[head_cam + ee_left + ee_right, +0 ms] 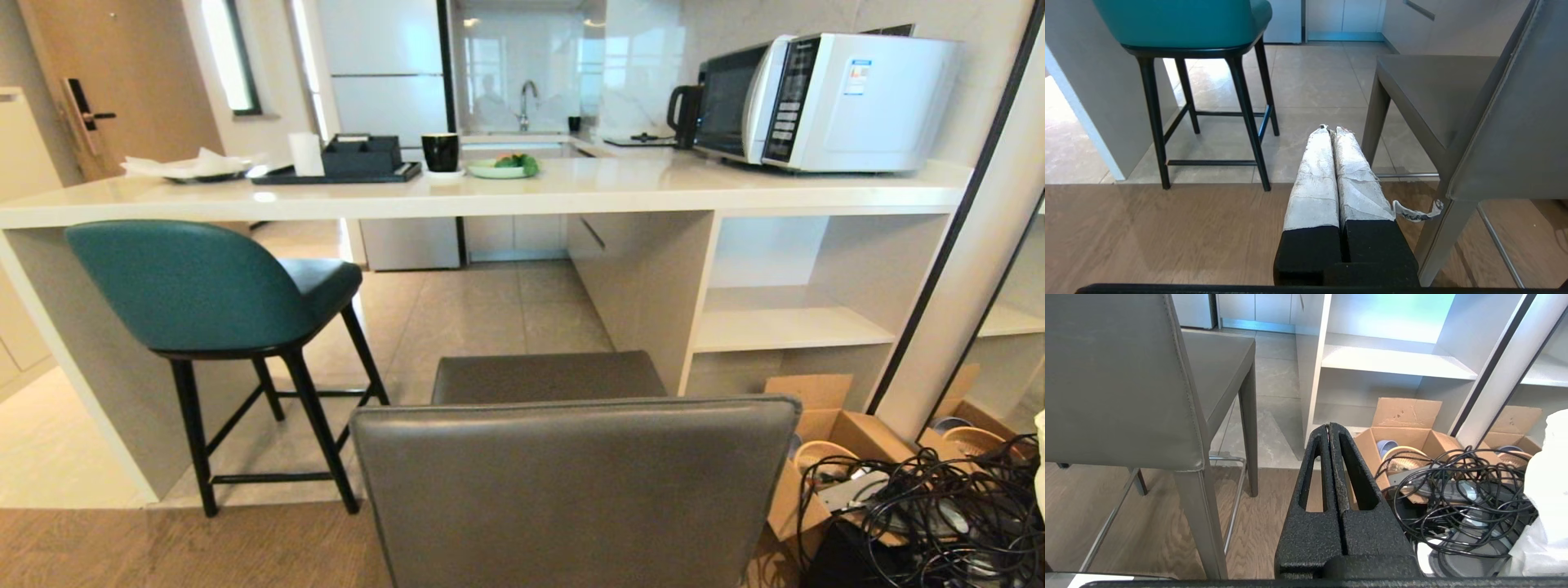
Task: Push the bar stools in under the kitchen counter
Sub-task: Push the gray chair back under the dining table
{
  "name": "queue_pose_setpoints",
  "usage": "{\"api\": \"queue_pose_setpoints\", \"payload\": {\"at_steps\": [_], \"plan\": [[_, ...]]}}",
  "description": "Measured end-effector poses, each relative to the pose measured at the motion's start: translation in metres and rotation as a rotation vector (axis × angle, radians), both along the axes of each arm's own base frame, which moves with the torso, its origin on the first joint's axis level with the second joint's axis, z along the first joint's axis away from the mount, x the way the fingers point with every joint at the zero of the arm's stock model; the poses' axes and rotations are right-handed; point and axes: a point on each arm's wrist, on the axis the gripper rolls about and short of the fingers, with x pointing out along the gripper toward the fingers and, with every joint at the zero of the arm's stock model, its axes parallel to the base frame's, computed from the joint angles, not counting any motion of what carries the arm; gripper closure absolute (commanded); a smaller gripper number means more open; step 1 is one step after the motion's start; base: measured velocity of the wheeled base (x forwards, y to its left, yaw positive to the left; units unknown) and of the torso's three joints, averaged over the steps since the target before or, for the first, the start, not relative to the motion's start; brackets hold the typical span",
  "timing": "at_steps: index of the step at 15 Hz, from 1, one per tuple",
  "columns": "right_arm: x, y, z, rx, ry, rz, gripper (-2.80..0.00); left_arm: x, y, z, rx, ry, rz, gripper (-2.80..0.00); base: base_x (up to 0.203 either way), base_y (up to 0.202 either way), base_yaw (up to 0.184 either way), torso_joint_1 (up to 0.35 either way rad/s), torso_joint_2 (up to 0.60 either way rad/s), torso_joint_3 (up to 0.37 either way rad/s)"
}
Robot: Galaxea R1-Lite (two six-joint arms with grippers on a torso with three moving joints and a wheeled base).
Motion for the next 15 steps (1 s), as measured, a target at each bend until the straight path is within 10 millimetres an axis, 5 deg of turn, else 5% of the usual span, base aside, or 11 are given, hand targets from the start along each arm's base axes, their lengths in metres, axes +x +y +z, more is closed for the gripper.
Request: {"api": "queue_pose_setpoints", "payload": {"at_steps": [5, 8, 11, 15], "plan": [[-0.002, 0.000, 0.014, 0.017, 0.047, 0.012, 0.00, -0.001, 0.000, 0.001, 0.025, 0.026, -0.005, 0.00, 0.000, 0.000, 0.000, 0.000, 0.00, 0.000], [0.013, 0.001, 0.049, 0.083, 0.082, 0.046, 0.00, 0.003, -0.001, 0.034, -0.015, 0.019, -0.023, 0.00, 0.000, 0.000, 0.000, 0.000, 0.00, 0.000], [0.055, 0.002, 0.081, 0.117, 0.119, 0.076, 0.00, 0.037, -0.001, 0.075, -0.054, 0.045, -0.065, 0.00, 0.000, 0.000, 0.000, 0.000, 0.00, 0.000], [0.130, 0.008, 0.101, 0.129, 0.111, 0.149, 0.00, 0.104, -0.013, 0.100, -0.063, 0.050, -0.196, 0.00, 0.000, 0.000, 0.000, 0.000, 0.00, 0.000]]}}
